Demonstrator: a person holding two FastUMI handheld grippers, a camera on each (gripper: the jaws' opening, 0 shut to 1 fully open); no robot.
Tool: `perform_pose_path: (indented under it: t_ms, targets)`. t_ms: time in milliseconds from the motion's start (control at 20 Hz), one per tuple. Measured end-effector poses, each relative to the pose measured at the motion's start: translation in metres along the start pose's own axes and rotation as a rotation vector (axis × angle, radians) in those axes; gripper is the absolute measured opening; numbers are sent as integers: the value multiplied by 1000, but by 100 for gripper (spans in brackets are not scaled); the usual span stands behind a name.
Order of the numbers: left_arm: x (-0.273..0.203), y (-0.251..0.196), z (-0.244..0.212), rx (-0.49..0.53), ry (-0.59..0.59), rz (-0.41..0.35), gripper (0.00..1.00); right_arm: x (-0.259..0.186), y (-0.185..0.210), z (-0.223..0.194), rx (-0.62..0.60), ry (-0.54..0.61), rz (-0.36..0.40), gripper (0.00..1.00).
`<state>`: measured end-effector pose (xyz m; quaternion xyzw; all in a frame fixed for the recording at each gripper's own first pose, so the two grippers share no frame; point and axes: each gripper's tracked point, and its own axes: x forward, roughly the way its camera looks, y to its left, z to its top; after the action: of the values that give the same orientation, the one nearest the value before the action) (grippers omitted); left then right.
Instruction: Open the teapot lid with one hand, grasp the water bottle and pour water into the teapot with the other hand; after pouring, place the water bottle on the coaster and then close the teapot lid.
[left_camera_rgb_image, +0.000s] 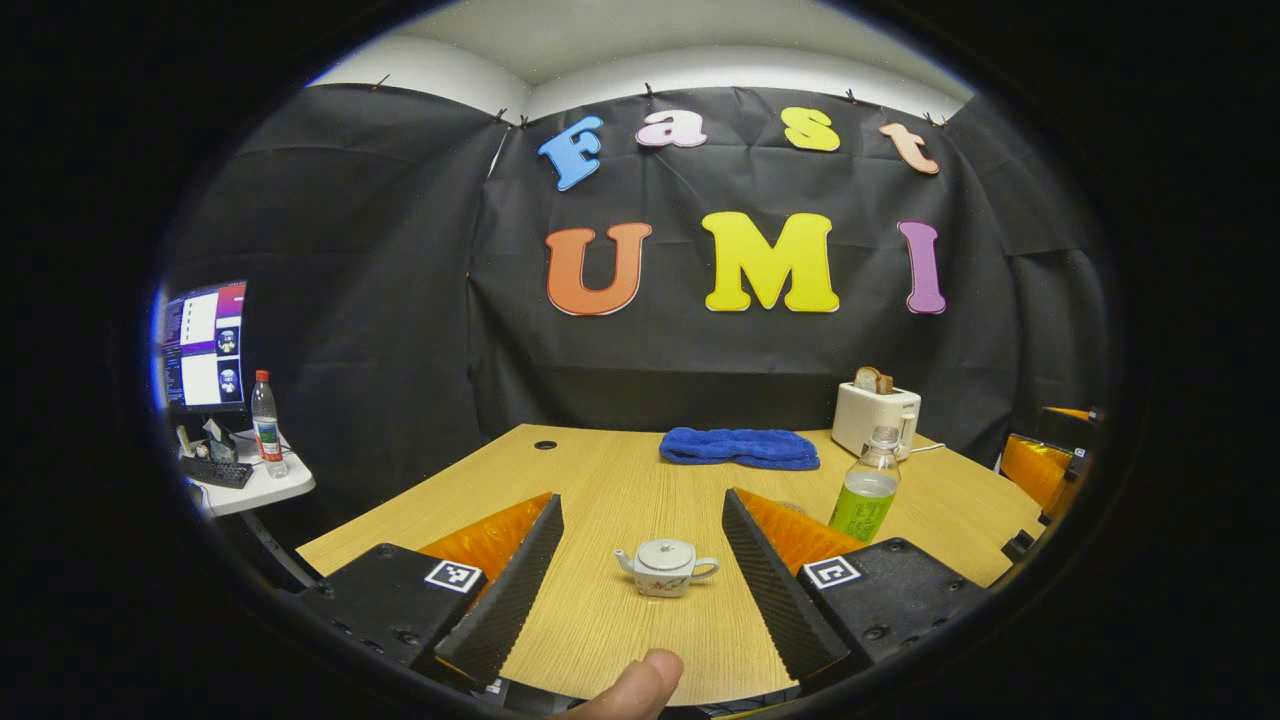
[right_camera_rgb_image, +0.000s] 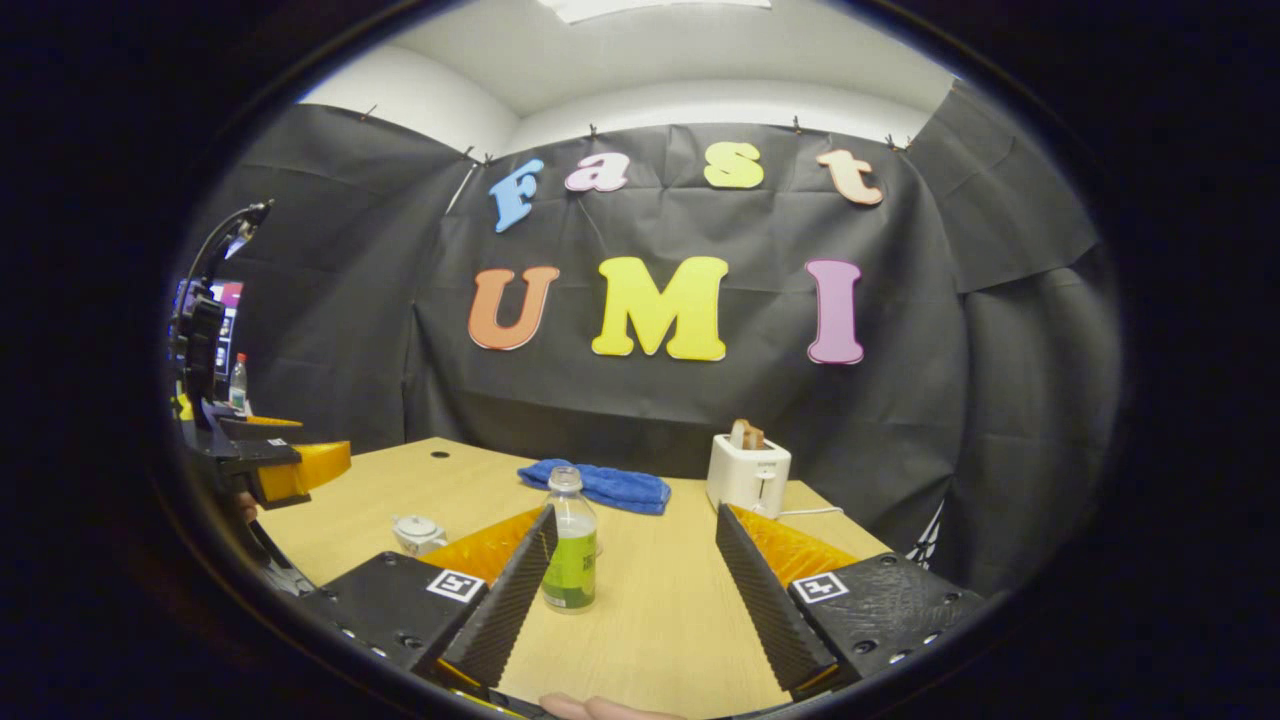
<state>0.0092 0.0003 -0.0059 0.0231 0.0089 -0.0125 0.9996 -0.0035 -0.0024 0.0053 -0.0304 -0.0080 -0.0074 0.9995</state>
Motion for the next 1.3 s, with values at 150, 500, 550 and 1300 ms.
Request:
perform_pose_path:
  t_ms: [150, 500, 550, 1300]
  targets:
    - [26, 1, -10, 33, 6, -44, 100, 1, -10, 0, -26, -1, -31, 95]
    - [107, 2, -69, 15, 129, -71, 100, 2, -12, -4, -69, -5, -15, 96]
    - [117, 5, -76, 2, 143, -69, 100, 4, -9, -5, -69, -8, -8, 95]
    - [152, -22, -109, 39, 166, -177, 27, 35, 0, -50, -25, 107, 3, 96]
